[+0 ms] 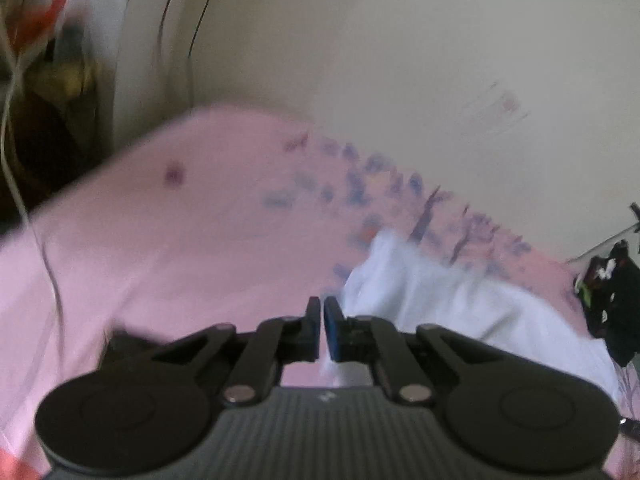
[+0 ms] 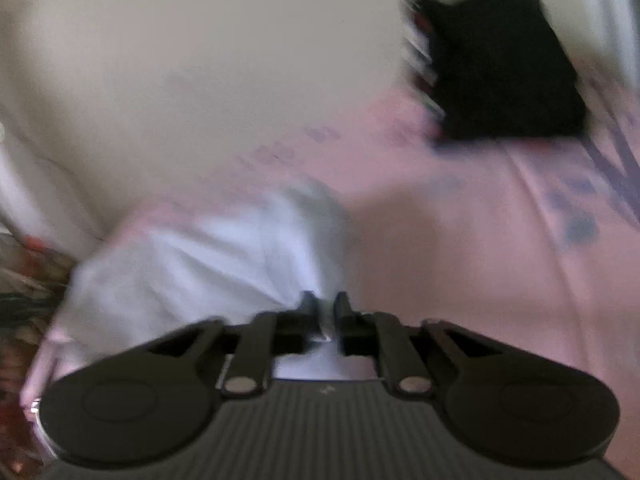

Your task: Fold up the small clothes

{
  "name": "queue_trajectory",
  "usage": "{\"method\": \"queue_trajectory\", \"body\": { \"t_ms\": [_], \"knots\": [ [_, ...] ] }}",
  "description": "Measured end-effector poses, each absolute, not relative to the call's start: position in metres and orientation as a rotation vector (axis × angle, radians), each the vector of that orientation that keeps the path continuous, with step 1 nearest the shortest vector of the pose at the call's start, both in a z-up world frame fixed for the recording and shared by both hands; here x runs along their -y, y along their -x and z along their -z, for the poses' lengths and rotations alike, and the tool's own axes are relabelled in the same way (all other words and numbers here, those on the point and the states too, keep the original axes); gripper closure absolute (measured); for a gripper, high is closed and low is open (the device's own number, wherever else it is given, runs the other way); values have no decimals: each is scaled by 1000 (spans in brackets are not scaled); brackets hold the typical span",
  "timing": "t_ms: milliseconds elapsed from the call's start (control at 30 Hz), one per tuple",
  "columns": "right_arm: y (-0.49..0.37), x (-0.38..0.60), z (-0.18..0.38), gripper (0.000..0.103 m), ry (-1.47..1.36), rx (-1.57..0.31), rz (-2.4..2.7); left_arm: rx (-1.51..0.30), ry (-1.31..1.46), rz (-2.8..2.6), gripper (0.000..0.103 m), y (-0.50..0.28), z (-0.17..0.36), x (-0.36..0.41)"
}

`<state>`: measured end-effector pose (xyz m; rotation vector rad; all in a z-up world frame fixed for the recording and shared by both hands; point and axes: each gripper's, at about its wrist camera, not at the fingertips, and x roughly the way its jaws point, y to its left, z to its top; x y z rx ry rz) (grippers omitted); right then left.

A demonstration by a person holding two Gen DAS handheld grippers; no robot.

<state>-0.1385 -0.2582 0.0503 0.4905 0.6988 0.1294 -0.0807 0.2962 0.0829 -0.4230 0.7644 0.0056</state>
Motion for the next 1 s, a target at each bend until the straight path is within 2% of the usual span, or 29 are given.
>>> {"method": "queue_trajectory", "body": {
  "t_ms": [33, 67, 100, 133, 233, 300, 433, 467, 500, 533, 567, 633, 667, 700, 833, 867, 933, 1000],
  "knots": [
    [140, 264, -53, 81, -534, -705, -136, -786, 455, 3, 99, 82, -77, -299],
    [143, 269, -59, 56, -555, -685, -142, -774, 479, 15, 99, 85, -77, -302],
    [148, 271, -68, 47, -555, -632, -139, -747, 485, 19, 99, 89, -81, -302],
    [149, 273, -80, 46, -522, -577, -129, -714, 483, 22, 99, 93, -88, -301],
    [135, 267, -106, 49, -460, -525, -170, -621, 475, 103, 98, 95, -113, -285],
    [118, 258, -114, 50, -455, -533, -228, -590, 447, 195, 93, 89, -123, -262],
    [68, 230, -97, 53, -500, -669, -410, -596, 394, 348, 86, 65, -115, -211],
    [54, 224, -89, 62, -508, -718, -419, -611, 386, 376, 86, 57, -107, -201],
    [38, 221, -79, 67, -502, -756, -406, -631, 384, 396, 86, 48, -99, -193],
    [17, 222, -65, 94, -477, -793, -344, -653, 376, 395, 86, 40, -87, -186],
    [2, 228, -55, 103, -464, -806, -294, -683, 358, 362, 86, 30, -76, -180],
    [-16, 248, -42, 103, -598, -806, -275, -746, 322, 290, 89, 18, -55, -175],
    [-19, 251, -43, 103, -621, -803, -258, -773, 320, 270, 94, 14, -46, -178],
    [-17, 245, -50, 103, -553, -781, -239, -773, 330, 260, 97, 13, -40, -181],
    [16, 243, -75, 103, -451, -690, -219, -779, 386, 256, 97, 27, -48, -203],
    [33, 249, -79, 74, -458, -656, -212, -761, 389, 254, 95, 31, -54, -201],
    [63, 267, -85, 35, -506, -612, -189, -723, 407, 285, 95, 41, -66, -200],
    [84, 282, -85, 36, -557, -621, -196, -691, 445, 355, 95, 46, -79, -193]
  ]
}}
